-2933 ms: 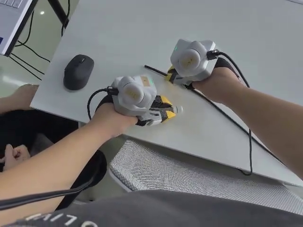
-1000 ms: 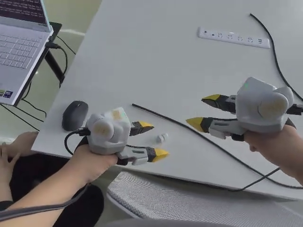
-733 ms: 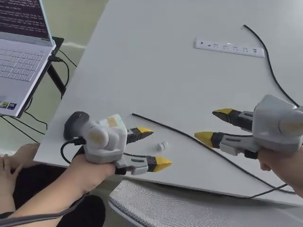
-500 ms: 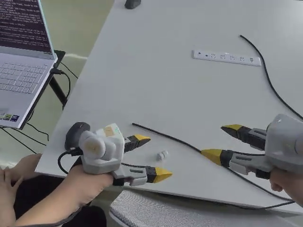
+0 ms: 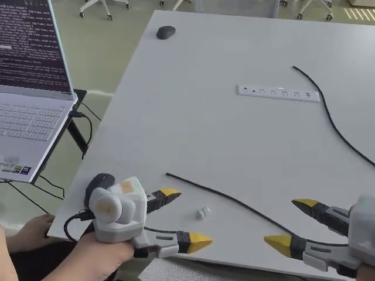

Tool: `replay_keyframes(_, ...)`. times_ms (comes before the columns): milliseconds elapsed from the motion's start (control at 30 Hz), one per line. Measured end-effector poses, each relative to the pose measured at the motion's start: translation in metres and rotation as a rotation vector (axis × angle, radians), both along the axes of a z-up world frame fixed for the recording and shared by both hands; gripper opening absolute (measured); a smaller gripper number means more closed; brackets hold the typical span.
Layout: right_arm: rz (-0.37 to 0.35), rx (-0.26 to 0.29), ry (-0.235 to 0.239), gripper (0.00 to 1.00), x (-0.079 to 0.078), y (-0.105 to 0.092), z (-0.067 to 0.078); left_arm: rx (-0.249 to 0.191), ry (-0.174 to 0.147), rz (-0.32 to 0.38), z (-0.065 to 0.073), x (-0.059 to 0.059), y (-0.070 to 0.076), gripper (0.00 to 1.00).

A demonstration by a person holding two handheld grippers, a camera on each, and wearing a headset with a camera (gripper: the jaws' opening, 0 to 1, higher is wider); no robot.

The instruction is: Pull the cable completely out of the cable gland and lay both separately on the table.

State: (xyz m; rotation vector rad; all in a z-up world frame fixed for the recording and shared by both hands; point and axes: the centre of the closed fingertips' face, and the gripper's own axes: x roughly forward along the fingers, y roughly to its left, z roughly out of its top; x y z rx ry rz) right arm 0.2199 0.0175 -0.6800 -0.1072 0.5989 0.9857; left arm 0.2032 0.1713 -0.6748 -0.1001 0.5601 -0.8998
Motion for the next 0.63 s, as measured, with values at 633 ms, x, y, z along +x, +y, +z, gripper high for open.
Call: replay_keyframes(633, -0.043, -0.011, 0.09, 0.89, -0.013, -0.02, -0.028, 0.026, 0.05, 0.019, -0.016, -0.002, 0.006, 0.92)
